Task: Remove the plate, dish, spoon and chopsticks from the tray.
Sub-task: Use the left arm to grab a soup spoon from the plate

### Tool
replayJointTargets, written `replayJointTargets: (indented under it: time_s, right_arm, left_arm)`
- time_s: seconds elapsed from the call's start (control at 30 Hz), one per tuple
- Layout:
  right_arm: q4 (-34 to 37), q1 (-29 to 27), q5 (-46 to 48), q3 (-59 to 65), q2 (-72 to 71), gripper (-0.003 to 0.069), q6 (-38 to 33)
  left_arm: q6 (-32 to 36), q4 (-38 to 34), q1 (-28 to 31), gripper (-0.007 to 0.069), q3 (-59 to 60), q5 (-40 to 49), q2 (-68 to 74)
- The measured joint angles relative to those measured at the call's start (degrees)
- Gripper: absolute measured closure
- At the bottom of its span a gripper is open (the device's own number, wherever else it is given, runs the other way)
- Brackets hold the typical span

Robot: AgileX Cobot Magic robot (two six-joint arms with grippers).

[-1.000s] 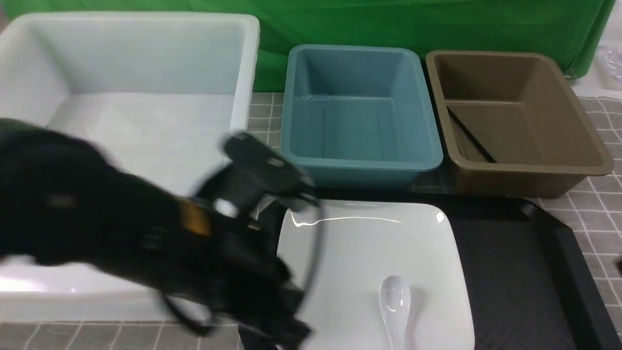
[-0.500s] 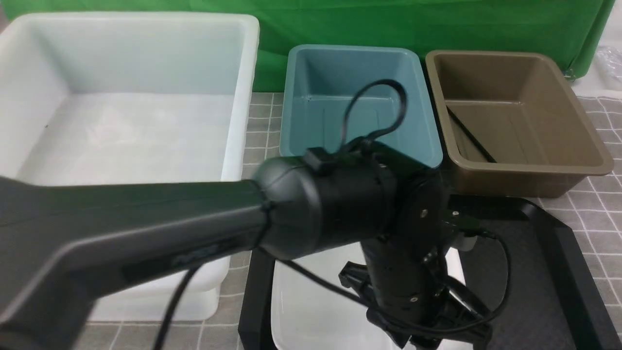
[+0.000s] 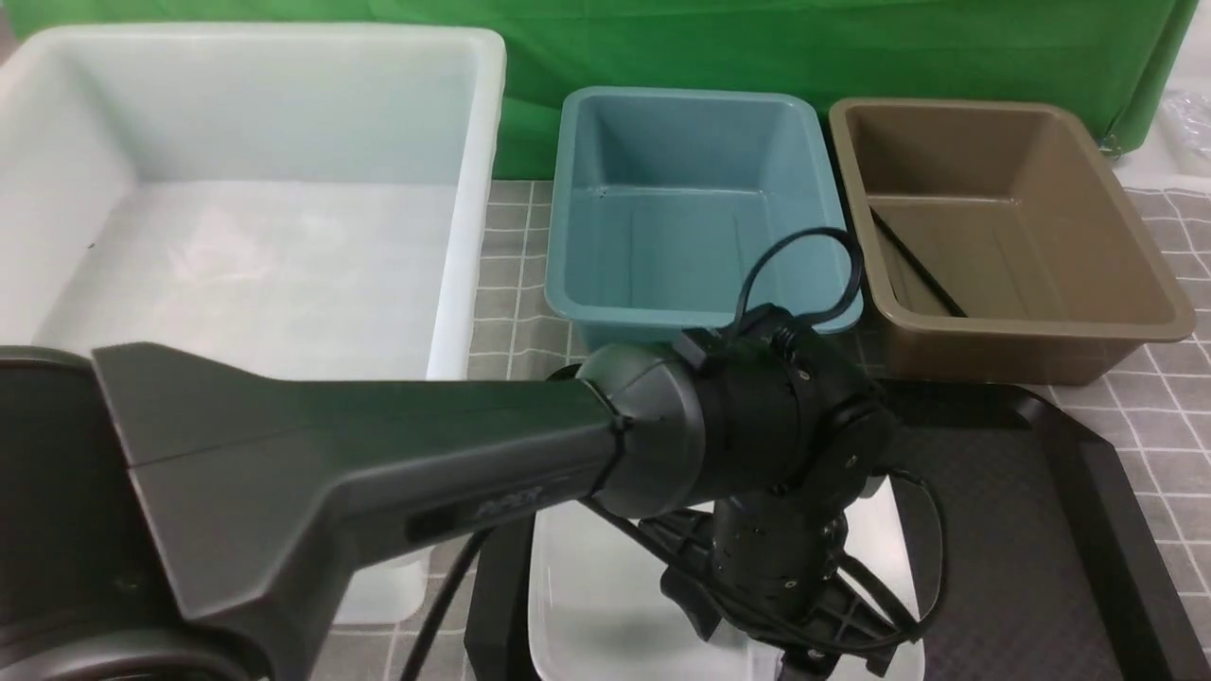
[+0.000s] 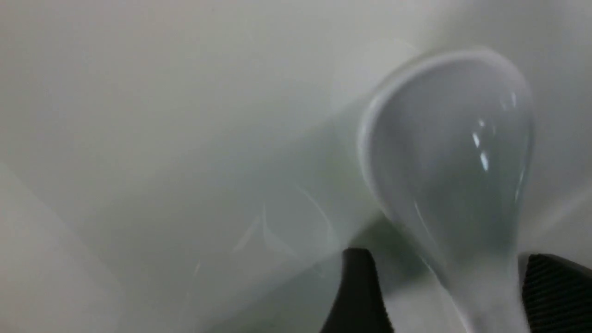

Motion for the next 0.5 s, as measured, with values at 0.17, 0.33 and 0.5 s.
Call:
replayJointTargets:
  time_s: [0.17, 0.33, 0.5]
  right_arm:
    - [0.1, 0.0, 0.0, 0.0, 0.0, 0.0571, 1.23]
    - [0.1, 0.0, 0.0, 0.0, 0.0, 0.0567, 1.93]
    - [0.1, 0.0, 0.0, 0.0, 0.0, 0.0561, 2.98]
  left_arm:
    - [3.39, 0.71, 0.0, 0.0333, -0.18, 0.13, 0.54]
    - [7.13, 0.65, 0.0, 0.0444, -0.4, 0.16, 0.35]
    - [8.3, 3.69, 0.0, 0.0444, -0.82, -0.62, -4.68]
